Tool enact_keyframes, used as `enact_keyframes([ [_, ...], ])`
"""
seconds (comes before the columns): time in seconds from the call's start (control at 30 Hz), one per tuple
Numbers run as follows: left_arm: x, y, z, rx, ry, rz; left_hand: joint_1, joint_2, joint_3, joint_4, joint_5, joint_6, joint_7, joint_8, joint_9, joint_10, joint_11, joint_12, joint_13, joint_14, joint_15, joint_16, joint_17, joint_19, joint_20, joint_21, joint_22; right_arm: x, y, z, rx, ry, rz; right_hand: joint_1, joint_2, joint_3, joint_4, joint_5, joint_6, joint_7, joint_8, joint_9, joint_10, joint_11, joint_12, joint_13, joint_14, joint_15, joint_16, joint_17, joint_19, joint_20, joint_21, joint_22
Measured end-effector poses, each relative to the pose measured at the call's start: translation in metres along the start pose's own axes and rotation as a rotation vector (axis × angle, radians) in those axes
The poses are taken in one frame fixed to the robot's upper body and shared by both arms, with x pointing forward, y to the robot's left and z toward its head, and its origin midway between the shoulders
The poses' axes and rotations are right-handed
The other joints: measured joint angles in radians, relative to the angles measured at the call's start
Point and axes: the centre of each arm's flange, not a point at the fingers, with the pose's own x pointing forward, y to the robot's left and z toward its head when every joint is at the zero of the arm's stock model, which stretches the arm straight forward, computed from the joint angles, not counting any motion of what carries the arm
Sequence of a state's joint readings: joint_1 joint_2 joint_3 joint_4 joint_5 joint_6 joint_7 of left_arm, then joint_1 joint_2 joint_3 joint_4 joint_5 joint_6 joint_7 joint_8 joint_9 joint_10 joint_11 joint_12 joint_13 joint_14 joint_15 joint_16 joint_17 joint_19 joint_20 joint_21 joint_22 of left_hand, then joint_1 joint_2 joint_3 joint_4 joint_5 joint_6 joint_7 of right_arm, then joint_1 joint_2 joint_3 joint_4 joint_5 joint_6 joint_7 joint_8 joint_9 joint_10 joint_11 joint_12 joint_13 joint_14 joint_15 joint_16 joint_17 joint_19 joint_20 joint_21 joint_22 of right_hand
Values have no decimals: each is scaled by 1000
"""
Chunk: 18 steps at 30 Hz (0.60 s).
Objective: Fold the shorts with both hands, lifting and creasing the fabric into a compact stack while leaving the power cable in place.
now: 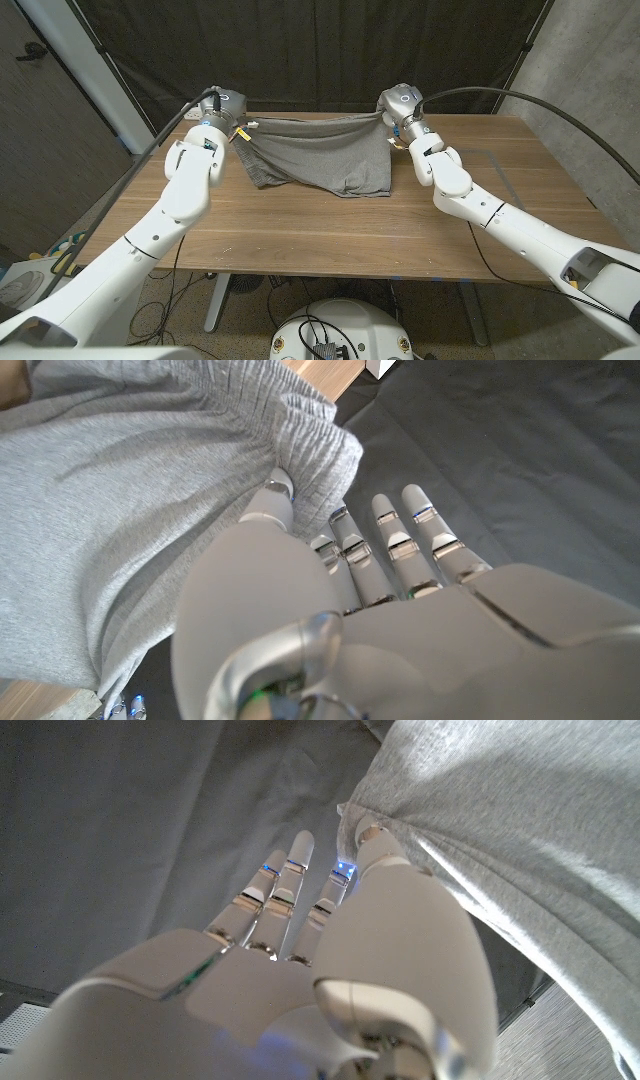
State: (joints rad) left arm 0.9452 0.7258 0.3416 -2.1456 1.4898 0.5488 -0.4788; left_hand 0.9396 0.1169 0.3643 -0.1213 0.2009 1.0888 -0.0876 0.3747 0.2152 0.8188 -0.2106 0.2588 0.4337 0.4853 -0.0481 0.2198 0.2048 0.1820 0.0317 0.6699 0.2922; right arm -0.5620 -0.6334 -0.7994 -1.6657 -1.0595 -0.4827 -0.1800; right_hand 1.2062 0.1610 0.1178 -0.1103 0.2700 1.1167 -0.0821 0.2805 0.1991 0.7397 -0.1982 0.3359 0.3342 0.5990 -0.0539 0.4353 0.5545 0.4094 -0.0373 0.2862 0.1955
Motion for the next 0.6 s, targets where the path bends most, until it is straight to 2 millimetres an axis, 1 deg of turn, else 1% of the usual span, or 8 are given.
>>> enact_keyframes([
  [0.07, 3, -3, 1, 8, 3, 2, 1, -1, 4, -4, -1, 0, 0, 0, 0, 2, 2, 0, 0, 4, 4, 0, 0, 5, -5, 0, 0, 4, 1, 2, -3, -3, 2, 4, 4, 0, 0, 0, 2, -2, -1, 0, 0, 0, 0, 0, 4, -4, 0, 0, 2, 2, 0, 0],
  [0.27, 9, -10, 3, 33, 17, 13, 2, 0, 6, -9, -2, 7, 0, 0, -6, 7, -4, 0, 0, 11, 0, -7, 0, 5, -5, 7, -5, 15, 4, 7, -10, -8, 8, 5, 5, 0, 0, 0, 5, -6, -3, 0, 9, -2, 0, -5, 5, -5, -7, 0, 3, 3, 0, 0],
  [0.33, 11, -14, 4, 44, 19, 12, 4, 2, 7, -10, -2, 7, 0, 0, -6, 10, 0, 0, 0, 11, 0, -7, 0, 5, -5, 7, -5, 16, 5, 7, -10, -9, 8, 5, 5, 0, 0, 0, 5, -6, -5, 0, 9, -2, 0, -5, 9, -5, -7, 0, 5, 5, 0, 0],
  [0.43, 12, -12, 2, 61, 42, 35, 5, 3, 7, -10, -2, 7, 0, 0, -6, 11, 0, 0, 0, 11, 0, -7, 0, 8, -3, 11, -5, 23, 7, 12, -19, -14, 13, 5, 5, 0, 0, 0, 5, -6, -7, 0, 9, -2, 0, -5, 10, -3, -10, 0, 9, 9, 0, 0],
  [0.47, 15, -19, 6, 76, 42, 26, 5, 3, 7, -10, -2, 7, 0, 0, -6, 11, 0, 0, 0, 11, 0, -7, 0, 9, -1, 11, -5, 25, 7, 13, -19, -16, 11, 5, 5, 0, 0, 0, 5, -6, -7, 0, 9, -2, 0, -5, 10, -3, -10, 0, 9, 9, 0, 0],
  [0.5, 15, -17, 7, 78, 42, 33, 5, 3, 7, -10, -2, 7, 0, 0, -6, 11, 0, 0, 0, 11, 0, -7, 0, 9, -1, 11, -5, 26, 7, 14, -20, -16, 11, 5, 5, 1, 1, 0, 5, -6, -7, 0, 9, -2, 0, -5, 10, -3, -10, 0, 9, 9, 0, 0],
  [0.53, 17, -24, 7, 95, 53, 28, 5, 3, 7, -10, -2, 7, 0, 0, -6, 11, 0, 0, 0, 11, 0, -7, 0, 9, -1, 11, -5, 28, 8, 15, -23, -19, 13, 5, 5, 3, 3, 0, 5, -6, -7, 0, 9, -2, 0, -5, 11, -3, -10, 0, 9, 9, 0, 0],
  [0.6, 19, -26, 8, 108, 62, 33, 6, 4, 10, -13, -5, 7, 0, 0, -6, 11, 0, 0, 0, 14, 4, -7, 0, 9, -1, 11, -6, 32, 9, 18, -27, -22, 14, 5, 5, 4, 4, 0, 5, -6, -7, -1, 9, -2, 0, -5, 14, 0, -10, 0, 9, 9, 0, 0],
])
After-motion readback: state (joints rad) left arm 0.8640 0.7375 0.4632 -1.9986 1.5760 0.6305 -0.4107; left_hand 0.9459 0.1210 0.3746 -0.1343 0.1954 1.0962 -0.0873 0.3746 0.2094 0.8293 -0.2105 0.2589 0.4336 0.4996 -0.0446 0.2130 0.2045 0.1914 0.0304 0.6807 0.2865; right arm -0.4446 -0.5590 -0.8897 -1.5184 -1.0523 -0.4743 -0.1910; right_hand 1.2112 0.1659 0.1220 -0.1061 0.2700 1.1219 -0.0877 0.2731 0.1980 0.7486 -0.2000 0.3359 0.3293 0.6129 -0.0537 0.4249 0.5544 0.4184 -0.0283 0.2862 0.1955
